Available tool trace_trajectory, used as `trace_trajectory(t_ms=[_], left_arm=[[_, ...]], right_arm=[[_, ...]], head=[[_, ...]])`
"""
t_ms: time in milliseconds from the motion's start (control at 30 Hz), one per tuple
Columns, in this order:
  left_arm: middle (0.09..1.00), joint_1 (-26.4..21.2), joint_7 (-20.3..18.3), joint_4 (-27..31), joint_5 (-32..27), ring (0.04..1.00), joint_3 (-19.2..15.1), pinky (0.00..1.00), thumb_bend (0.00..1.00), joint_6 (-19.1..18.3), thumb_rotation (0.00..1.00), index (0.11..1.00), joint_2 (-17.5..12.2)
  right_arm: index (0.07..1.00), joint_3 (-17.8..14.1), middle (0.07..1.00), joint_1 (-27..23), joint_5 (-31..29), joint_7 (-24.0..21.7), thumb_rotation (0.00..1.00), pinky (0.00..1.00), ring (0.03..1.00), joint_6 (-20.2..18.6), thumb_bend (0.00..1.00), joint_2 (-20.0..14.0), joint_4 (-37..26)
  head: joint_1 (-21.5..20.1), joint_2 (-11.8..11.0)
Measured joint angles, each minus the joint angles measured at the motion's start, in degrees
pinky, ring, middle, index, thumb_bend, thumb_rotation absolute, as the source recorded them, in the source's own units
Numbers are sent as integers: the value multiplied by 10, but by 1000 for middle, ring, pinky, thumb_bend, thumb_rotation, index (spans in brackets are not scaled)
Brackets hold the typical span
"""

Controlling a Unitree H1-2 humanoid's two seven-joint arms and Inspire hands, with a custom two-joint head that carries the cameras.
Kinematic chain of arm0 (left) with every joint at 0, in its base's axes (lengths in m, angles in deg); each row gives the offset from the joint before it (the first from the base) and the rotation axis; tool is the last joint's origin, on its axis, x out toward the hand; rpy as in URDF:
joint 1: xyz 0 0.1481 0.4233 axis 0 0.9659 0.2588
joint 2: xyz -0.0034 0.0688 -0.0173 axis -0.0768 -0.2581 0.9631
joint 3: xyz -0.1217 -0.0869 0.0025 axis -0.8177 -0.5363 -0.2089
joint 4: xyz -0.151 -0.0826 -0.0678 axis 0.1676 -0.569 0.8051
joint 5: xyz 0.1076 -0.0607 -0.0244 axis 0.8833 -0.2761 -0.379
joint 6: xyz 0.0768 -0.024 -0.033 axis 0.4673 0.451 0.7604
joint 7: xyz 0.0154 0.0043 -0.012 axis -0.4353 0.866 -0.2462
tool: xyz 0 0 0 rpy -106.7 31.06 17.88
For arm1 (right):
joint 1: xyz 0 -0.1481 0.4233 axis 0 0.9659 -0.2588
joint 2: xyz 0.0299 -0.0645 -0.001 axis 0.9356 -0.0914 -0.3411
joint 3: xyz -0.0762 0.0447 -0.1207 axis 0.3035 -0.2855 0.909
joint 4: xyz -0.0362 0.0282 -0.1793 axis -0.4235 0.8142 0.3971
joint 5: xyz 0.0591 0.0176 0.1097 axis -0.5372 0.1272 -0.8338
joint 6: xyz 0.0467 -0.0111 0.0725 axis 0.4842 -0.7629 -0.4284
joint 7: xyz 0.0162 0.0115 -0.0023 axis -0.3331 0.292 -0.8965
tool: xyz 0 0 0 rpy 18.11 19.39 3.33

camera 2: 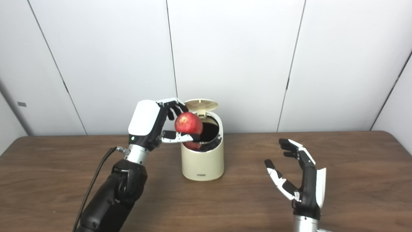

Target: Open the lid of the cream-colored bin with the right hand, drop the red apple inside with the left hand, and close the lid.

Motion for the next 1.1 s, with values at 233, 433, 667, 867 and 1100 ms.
trace_trajectory(t_ms=[233,433,667,867,1100], left_arm=[[581,0,-12,3,-9,494,5,394,944,0,24,599,-4],[655,1,-31,8,-9,576,15,459,1000,6,122,654,-10],[699,1,-53,11,-10,610,17,484,1000,-5,184,708,-15],[753,1,-63,12,-6,665,23,524,1000,-9,209,759,-19],[682,3,-70,18,-9,601,23,472,1000,-9,133,688,-19]], right_arm=[[658,4,682,0,0,3,90,600,675,0,267,-2,0],[659,7,679,-1,0,8,68,592,668,0,266,-3,0],[661,10,683,-2,0,9,100,611,677,0,275,-5,1],[661,10,683,-2,2,11,99,602,675,0,274,-6,2],[663,12,685,-3,-1,12,112,603,677,0,275,-7,2]], head=[[-1,-1],[-2,2],[-4,3],[-4,3],[-4,3]])
